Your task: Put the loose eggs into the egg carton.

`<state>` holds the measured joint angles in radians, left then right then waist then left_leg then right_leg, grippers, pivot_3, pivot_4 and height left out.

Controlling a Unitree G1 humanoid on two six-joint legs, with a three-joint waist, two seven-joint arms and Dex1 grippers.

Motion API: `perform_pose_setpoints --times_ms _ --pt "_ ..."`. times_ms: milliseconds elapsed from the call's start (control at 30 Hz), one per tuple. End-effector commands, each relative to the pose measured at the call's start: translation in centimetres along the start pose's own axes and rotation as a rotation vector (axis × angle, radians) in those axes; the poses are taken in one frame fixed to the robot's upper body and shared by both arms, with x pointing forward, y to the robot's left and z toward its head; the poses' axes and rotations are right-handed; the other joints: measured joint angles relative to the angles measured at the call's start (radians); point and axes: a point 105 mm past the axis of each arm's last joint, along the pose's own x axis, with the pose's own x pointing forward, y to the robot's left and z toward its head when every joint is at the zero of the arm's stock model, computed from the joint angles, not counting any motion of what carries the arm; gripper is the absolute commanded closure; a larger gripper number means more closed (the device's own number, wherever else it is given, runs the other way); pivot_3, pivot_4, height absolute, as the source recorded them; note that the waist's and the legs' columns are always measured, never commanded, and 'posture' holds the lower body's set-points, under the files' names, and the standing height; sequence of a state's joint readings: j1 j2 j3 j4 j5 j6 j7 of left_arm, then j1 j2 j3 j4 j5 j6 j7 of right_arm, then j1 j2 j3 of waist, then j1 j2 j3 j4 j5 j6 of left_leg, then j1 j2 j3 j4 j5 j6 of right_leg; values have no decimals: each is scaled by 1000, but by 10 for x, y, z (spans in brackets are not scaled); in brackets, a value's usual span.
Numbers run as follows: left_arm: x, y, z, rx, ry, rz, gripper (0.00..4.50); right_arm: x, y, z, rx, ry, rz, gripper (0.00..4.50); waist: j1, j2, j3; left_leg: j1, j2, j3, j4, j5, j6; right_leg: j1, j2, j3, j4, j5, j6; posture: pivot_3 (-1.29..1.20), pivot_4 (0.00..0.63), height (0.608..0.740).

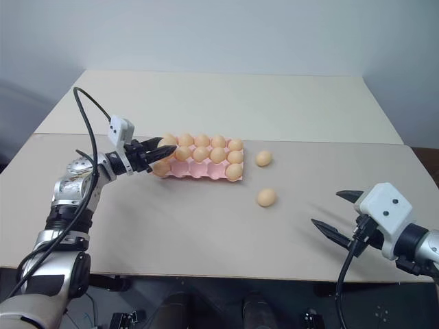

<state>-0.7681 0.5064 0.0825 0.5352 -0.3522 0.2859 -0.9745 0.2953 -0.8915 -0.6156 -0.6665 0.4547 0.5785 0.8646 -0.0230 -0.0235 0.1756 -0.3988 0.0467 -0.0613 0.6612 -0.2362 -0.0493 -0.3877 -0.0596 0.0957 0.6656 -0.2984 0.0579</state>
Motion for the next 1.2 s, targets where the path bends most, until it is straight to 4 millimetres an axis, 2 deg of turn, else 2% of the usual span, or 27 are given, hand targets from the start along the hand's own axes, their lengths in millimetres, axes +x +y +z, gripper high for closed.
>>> perform_pose_setpoints --times_ms 33,67,167,333,367,600,733,867,1000,1100,1200 --pt "3 -2 9 67 -9 -18 2452 -4 -4 7 -18 -19 -32 0 2 0 0 0 0 0 0 0 0 0 0 0 0 0 0 0 150 740" --pt "3 -3 7 48 5 -26 2452 -4 -4 6 -17 -19 -31 0 3 0 0 0 0 0 0 0 0 0 0 0 0 0 0 0 150 740" --pt "4 -6 5 48 -9 -49 1841 -4 -4 6 -16 -22 -27 0 4 0 0 0 0 0 0 0 0 0 0 0 0 0 0 0 150 740" --pt "13 -3 -1 41 2 -24 195 -3 -6 6 -14 -23 -25 0 7 0 0 0 0 0 0 0 0 0 0 0 0 0 0 0 150 740" --pt "13 -1 -1 47 4 -4 31 -2 -6 6 -15 -23 -25 0 6 0 0 0 0 0 0 0 0 0 0 0 0 0 0 0 150 740" --pt "-6 17 23 54 -100 86 31 -3 -6 6 -16 -19 -24 0 3 0 0 0 0 0 0 0 0 0 0 0 0 0 0 0 150 740" --pt "-35 17 42 90 -171 67 31 -1 -7 7 -20 -23 -22 0 1 0 0 0 0 0 0 0 0 0 0 0 0 0 0 0 150 740" --pt "-72 1 44 178 -138 -37 31 0 -7 9 -27 -28 -4 0 -9 1 0 1 0 0 0 0 0 0 0 0 0 0 0 0 150 740" --pt "-114 -29 44 236 -94 -208 31 1 -9 9 -36 -24 15 0 -13 0 0 1 1 0 0 0 0 0 0 0 1 0 0 0 150 740" --pt "-133 -45 44 239 -56 -293 31 4 -11 10 -42 -26 28 0 -11 0 0 0 1 0 0 0 0 0 0 -1 0 0 0 0 150 740" --pt "-138 -53 44 240 -21 -323 31 6 -12 11 -47 -26 43 0 -6 0 0 0 1 0 0 0 0 1 0 -1 0 0 0 0 150 740"
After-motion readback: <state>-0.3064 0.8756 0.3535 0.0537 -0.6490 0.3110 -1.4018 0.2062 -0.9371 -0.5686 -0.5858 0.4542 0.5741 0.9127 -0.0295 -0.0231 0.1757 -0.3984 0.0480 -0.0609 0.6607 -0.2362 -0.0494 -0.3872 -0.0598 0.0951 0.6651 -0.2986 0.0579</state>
